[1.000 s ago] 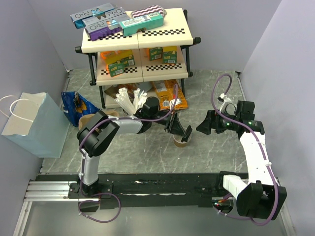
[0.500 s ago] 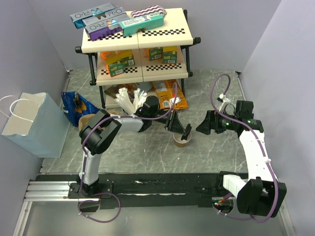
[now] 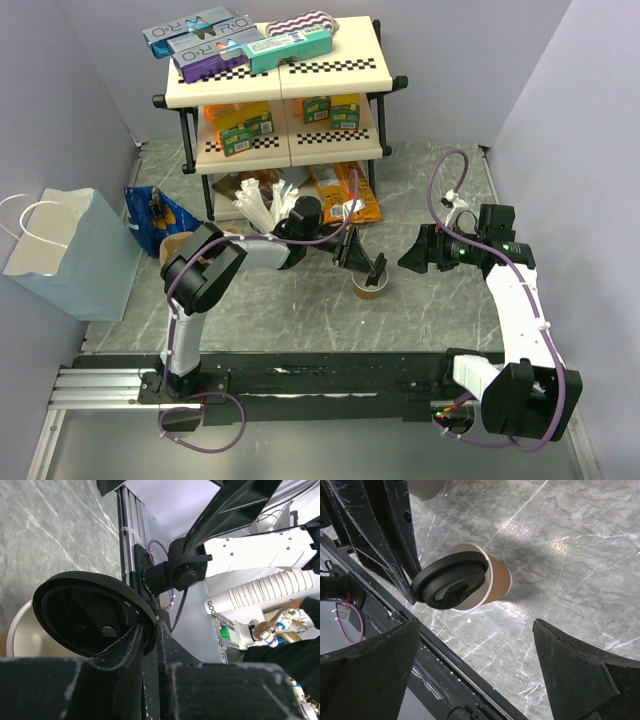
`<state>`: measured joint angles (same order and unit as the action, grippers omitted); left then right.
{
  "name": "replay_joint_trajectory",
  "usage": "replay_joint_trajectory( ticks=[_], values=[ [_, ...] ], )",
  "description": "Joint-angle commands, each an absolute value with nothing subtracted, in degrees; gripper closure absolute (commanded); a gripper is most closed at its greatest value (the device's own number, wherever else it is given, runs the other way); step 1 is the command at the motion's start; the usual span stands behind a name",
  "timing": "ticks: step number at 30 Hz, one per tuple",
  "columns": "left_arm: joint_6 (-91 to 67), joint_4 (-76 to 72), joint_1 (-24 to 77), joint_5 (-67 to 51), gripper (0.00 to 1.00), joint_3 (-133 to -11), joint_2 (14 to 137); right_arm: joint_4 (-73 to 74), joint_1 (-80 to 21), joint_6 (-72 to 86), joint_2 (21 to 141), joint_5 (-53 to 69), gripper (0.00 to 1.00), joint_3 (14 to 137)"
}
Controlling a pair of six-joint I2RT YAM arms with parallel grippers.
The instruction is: Pack the takeout coffee
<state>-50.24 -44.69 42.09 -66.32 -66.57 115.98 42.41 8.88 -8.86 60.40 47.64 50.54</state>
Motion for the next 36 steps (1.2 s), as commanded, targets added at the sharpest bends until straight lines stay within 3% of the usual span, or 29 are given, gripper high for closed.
replay_joint_trajectory(
  ticks=[1,19,24,29,36],
  values=[
    [-48.3,-45.4,41.7,-67.0,0.90,-66.2,114.9,40.3,9.1,-9.2,60.2,48.7,0.00,50.4],
    [-46.5,-42.8,40.4,-66.6,0.72,-64.8,113.3,40.3,9.1,-8.9,60.6,48.9,0.00,50.7],
    [-45.8,-41.7,39.1,-66.4,0.71,-64.4,112.3,40.3,9.1,-8.9,60.8,49.0,0.00,50.9],
    [-45.0,-40.9,38.6,-66.1,0.73,-64.2,112.1,39.9,9.1,-8.4,61.0,49.1,0.00,50.6],
    [-44.7,-40.1,38.6,-65.8,0.90,-64.7,112.2,40.1,9.1,-8.7,61.2,48.9,0.00,50.9]
  ],
)
